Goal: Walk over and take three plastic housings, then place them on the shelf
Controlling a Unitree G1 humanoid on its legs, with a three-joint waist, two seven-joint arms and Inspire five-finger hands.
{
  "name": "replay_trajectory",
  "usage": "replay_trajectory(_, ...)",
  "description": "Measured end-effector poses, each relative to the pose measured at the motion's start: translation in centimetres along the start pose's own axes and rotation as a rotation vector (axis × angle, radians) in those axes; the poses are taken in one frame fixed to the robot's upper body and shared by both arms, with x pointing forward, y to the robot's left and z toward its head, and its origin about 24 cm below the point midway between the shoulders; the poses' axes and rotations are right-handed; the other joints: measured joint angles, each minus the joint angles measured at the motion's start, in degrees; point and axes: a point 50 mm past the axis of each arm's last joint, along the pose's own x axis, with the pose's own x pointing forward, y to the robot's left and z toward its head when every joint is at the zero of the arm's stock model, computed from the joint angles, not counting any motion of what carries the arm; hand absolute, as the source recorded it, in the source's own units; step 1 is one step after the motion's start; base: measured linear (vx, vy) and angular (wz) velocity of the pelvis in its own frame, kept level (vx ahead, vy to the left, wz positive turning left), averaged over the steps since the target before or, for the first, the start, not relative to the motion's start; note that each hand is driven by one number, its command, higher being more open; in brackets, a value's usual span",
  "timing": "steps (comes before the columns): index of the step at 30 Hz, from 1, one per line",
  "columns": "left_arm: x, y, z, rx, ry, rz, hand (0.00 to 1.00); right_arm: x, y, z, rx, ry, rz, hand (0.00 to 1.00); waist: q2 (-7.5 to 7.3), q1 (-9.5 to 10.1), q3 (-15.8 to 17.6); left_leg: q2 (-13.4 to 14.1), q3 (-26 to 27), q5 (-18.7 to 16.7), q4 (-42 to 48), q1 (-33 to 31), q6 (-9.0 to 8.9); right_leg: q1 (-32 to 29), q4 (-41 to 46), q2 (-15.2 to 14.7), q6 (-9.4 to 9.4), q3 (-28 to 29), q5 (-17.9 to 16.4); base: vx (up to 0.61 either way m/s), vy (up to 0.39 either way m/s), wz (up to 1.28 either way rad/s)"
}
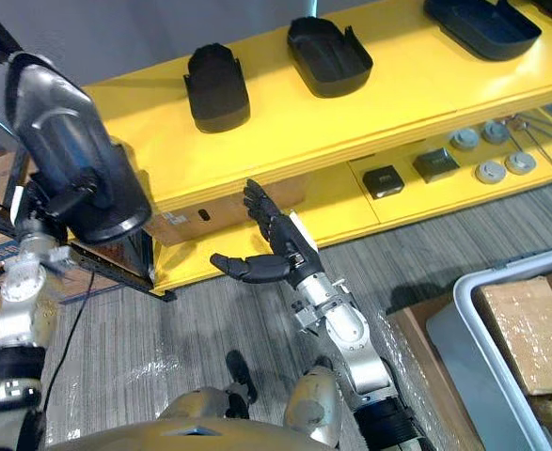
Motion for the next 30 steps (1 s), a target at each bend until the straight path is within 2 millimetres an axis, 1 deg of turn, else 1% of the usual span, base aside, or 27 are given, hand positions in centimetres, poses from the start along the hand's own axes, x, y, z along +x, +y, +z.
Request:
replay_trajectory(1, 0.8, 0.2, 0.6, -0.026, -0.008, 0.022, 0.0, 0.2, 0.3, -0.1, 0.003, 0.009, 0.014, 1.0, -0.07, -0.18, 1.3, -0.03, 0.32, 0.29, 0.3, -0.05, 0.17, -0.5, 0.8, -0.18, -0.08, 0.51, -0.12, -0.01, -0.082, -0.13)
replay_trajectory(3, 1.8, 0.1, 1.5, -0.06, -0.02, 0.041, 0.0, 0.3, 0.7, -0.3, 0.007, 0.027, 0.038, 1.0, -0.07, -0.6, 2.34, -0.22, 0.49, 0.36, 0.71, -0.82, 0.19, -1.64, 2.05, -0.7, -0.16, 0.71, -0.59, 0.0, -0.07, 0.01)
replay_trajectory(5, 2.6, -0.1, 2.7, -0.086, -0.041, 0.042, 0.0, 0.5, 1.6, -0.4, 0.013, 0.036, 0.077, 1.0, -0.14, -1.15, 3.13, -0.35, 0.47, 1.04, 0.68, -1.73, 0.67, -2.99, 3.0, -0.99, -0.22, 0.85, -0.82, 0.02, -0.07, 0.06)
replay_trajectory(7, 3.6, -0.6, 4.6, -0.124, -0.082, 0.036, 0.0, 0.7, 2.9, -0.4, 0.025, 0.036, 0.131, 1.0, -0.43, -1.36, 5.07, -0.31, 0.74, 1.16, 0.65, -1.96, 0.57, -3.73, 3.68, -0.99, -0.38, 1.24, -0.91, 0.01, -0.076, -0.05)
replay_trajectory(10, 4.5, -1.5, 6.1, -0.175, -0.091, 0.023, 0.0, 0.7, 4.5, -0.3, 0.001, 0.032, 0.193, 1.0, -0.49, -1.65, 6.65, -0.24, 0.98, 1.14, 0.67, -2.32, 0.48, -4.2, 3.82, -0.95, -0.42, 1.34, -0.93, 0.02, -0.078, -0.03)
replay_trajectory(12, 4.9, -1.8, 6.7, -0.197, -0.071, 0.011, 0.0, 0.8, 5.1, 0.2, -0.004, 0.013, 0.216, 1.0, -0.62, -1.7, 6.85, -0.19, 1.14, 1.24, 0.75, -3.01, 0.62, -4.92, 3.87, -0.91, -0.43, 1.44, -0.91, 0.03, -0.049, -0.01)
replay_trajectory(15, 5.4, -2.3, 7.1, -0.228, -0.037, -0.002, 0.0, 1.0, 5.5, 0.8, -0.014, -0.019, 0.219, 1.0, -0.68, -1.54, 7.5, -0.14, 1.26, 1.39, 0.86, -3.02, 0.83, -4.89, 3.84, -0.84, -0.39, 1.49, -0.89, 0.07, -0.078, 0.0)
replay_trajectory(18, 5.7, -2.2, 7.6, -0.208, -0.028, 0.004, 0.0, 1.3, 5.8, 1.0, 0.001, -0.032, 0.203, 1.0, -0.77, -1.49, 7.81, 0.09, 1.53, 1.38, 1.24, -3.03, 0.83, -4.8, 3.8, -0.72, -0.39, 1.59, -0.89, 0.06, -0.085, -0.03)
replay_trajectory(20, 6.2, -2.3, 8.4, -0.193, -0.028, 0.007, 0.0, 1.4, 5.7, 1.0, 0.0, -0.033, 0.193, 1.0, -0.87, -1.35, 8.76, 0.32, 1.75, 1.37, 1.58, -3.02, 0.82, -4.72, 3.83, -0.58, -0.39, 1.75, -0.9, 0.03, -0.072, -0.03)
replay_trajectory(24, 7.0, -2.9, 9.8, -0.216, -0.035, 0.03, 0.0, 1.4, 5.7, 0.9, 0.003, -0.02, 0.179, 1.0, -0.94, -1.54, 10.51, 0.42, 1.9, 1.28, 1.58, -3.3, 0.71, -5.04, 3.94, -0.53, -0.49, 1.75, -0.96, 0.0, -0.061, 0.0)
replay_trajectory(28, 7.5, -2.9, 10.9, -0.195, -0.04, 0.042, 0.0, 1.4, 6.0, 0.8, 0.008, -0.011, 0.179, 1.0, -1.86, -1.53, 11.12, 0.49, 2.05, 1.11, 1.77, -4.06, 0.47, -6.11, 4.74, -0.57, -0.68, 2.01, -1.07, 0.01, -0.06, 0.0)
replay_trajectory(29, 7.6, -2.9, 10.9, -0.189, -0.033, 0.044, 1.0, 1.4, 6.1, 0.8, 0.009, -0.009, 0.177, 1.0, -1.98, -1.48, 11.19, 0.53, 2.05, 1.11, 1.93, -4.07, 0.47, -6.1, 4.81, -0.57, -0.7, 2.02, -1.09, 0.02, -0.075, 0.01)
replay_trajectory(30, 7.8, -2.9, 11.0, -0.188, -0.024, 0.048, 1.0, 1.5, 6.1, 0.8, 0.008, -0.009, 0.174, 1.0, -2.07, -1.44, 11.26, 0.57, 2.02, 1.11, 2.13, -4.18, 0.48, -6.1, 4.83, -0.57, -0.71, 2.02, -1.1, 0.03, -0.086, 0.01)
